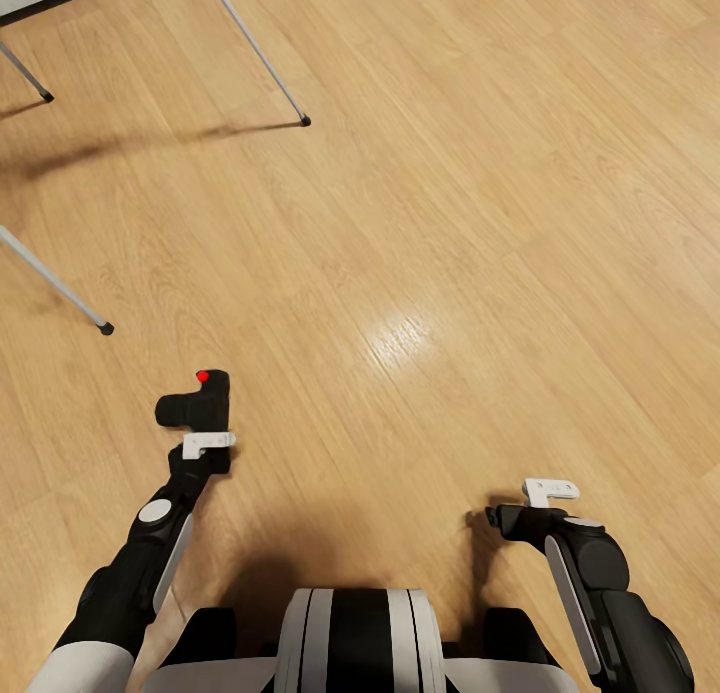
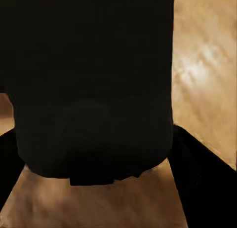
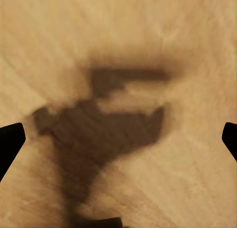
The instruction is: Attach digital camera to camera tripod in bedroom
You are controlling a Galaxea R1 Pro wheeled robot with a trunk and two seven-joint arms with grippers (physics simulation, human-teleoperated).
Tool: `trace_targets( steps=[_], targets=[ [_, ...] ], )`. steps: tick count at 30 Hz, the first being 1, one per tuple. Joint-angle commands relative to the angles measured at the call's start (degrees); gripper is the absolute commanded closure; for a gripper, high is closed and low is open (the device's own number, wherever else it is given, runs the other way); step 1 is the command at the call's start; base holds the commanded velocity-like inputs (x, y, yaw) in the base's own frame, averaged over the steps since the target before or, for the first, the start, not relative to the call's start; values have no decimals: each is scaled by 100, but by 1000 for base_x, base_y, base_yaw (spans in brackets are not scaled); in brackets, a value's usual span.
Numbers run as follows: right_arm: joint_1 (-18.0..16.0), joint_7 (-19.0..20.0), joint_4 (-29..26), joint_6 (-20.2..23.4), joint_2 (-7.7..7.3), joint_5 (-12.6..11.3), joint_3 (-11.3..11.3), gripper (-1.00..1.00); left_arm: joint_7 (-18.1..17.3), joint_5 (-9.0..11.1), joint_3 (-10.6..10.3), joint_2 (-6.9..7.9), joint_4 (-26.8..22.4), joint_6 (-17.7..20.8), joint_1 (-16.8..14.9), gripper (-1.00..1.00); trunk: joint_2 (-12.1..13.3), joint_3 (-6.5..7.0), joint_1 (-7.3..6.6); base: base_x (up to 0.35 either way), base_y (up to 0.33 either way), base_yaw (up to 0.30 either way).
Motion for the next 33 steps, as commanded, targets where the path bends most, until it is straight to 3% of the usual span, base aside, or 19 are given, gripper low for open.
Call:
trace_targets(
  steps=[1, 12, 19, 20, 24, 33],
  targets=[
    [-2, -16, -5, 26, -2, -3, 4, -100, -12, -46, 7, -1, -9, 29, 0, 100, -1, -3, -1, 0, 0, 0],
    [-2, -16, -5, 26, -2, 0, 4, -100, -2, -34, 15, -4, -79, 24, -1, 100, -1, -3, -1, 0, 0, 0],
    [-2, -16, -5, 26, -2, 0, -12, -100, 84, -32, 18, -118, -556, 82, -1, 100, -1, -3, -1, 0, 0, 0],
    [-2, -16, -5, 26, -2, 0, -22, -100, 164, -761, -1313, -1209, -2390, 1152, -1, 100, -1, -3, -1, 0, 0, 0],
    [-2, -16, -5, 26, -2, 0, -29, -100, 266, -781, -1515, -1274, -2427, 1395, -1, 100, -1, -3, -1, 0, 0, 0],
    [-2, -16, -5, 26, -2, 0, -14, -100, 293, -742, -1584, -1343, -2442, 1735, -102, 100, -1, -3, -1, 0, 0, 0]
  ],
)
